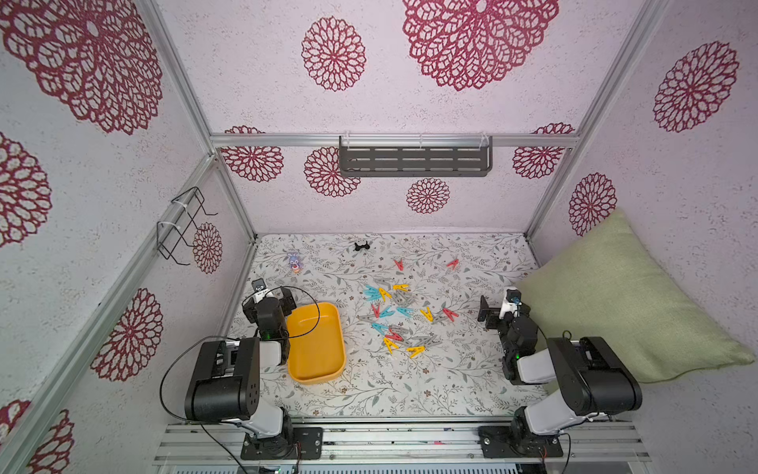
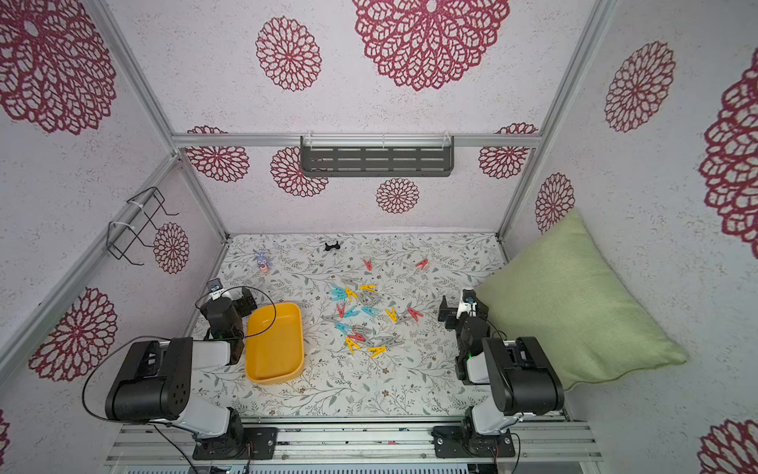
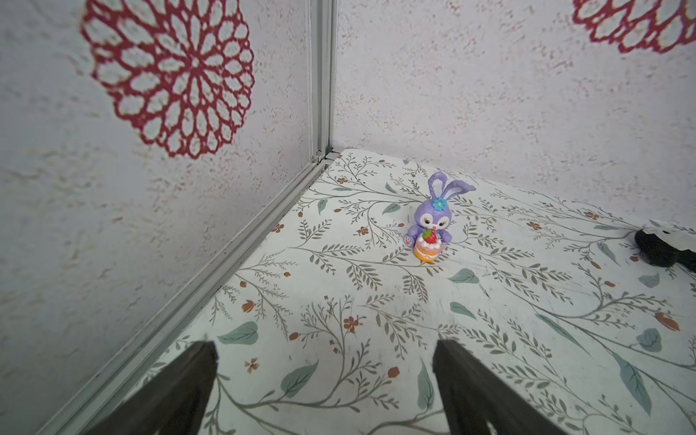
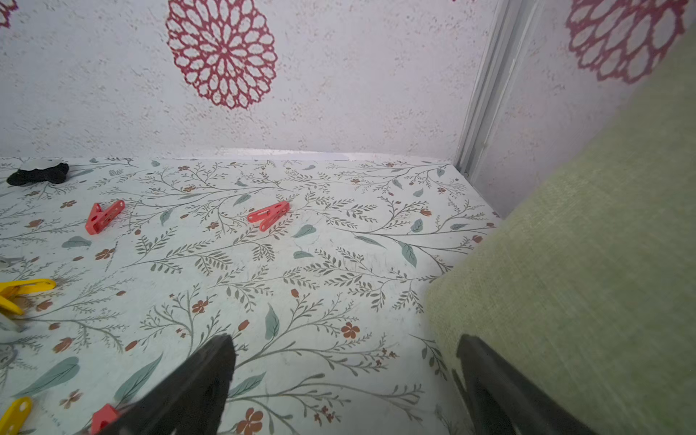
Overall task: Put the clothespins into the storage box
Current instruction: Pick up the clothespin from the center of the board.
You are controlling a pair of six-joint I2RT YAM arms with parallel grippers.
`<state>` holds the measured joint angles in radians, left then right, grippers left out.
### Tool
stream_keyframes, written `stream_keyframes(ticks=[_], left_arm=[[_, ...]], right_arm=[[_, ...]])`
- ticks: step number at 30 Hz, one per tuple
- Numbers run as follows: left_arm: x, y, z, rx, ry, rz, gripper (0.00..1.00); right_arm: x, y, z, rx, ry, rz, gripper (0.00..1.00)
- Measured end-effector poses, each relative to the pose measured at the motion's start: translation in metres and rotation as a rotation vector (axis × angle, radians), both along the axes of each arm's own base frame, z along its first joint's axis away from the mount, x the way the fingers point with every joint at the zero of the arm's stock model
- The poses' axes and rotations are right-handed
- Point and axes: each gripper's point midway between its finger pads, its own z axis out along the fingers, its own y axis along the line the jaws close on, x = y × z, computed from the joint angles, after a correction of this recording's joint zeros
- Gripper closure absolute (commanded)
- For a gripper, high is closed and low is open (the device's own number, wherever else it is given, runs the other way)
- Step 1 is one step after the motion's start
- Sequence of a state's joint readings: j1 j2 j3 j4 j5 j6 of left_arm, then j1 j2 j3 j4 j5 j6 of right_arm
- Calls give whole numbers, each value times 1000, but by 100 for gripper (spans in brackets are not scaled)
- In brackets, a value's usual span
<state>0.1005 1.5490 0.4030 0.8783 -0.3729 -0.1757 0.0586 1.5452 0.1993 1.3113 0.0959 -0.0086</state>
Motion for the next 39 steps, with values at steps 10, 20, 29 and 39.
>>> stream_keyframes(ticks=[10, 20, 29, 39], left_arm=[[0, 0, 0, 0, 0, 0, 3], [0, 0, 0, 0, 0, 0, 3], [-3, 3, 14, -9, 28, 26, 3], [-20, 10, 128, -187, -110, 133, 3]], right_arm=[[0, 1, 0, 0, 0, 4, 1], [0, 1, 0, 1, 0, 4, 1], [-6, -10, 23, 15, -43, -59, 1], [-51, -39, 133, 369, -293, -197, 1]])
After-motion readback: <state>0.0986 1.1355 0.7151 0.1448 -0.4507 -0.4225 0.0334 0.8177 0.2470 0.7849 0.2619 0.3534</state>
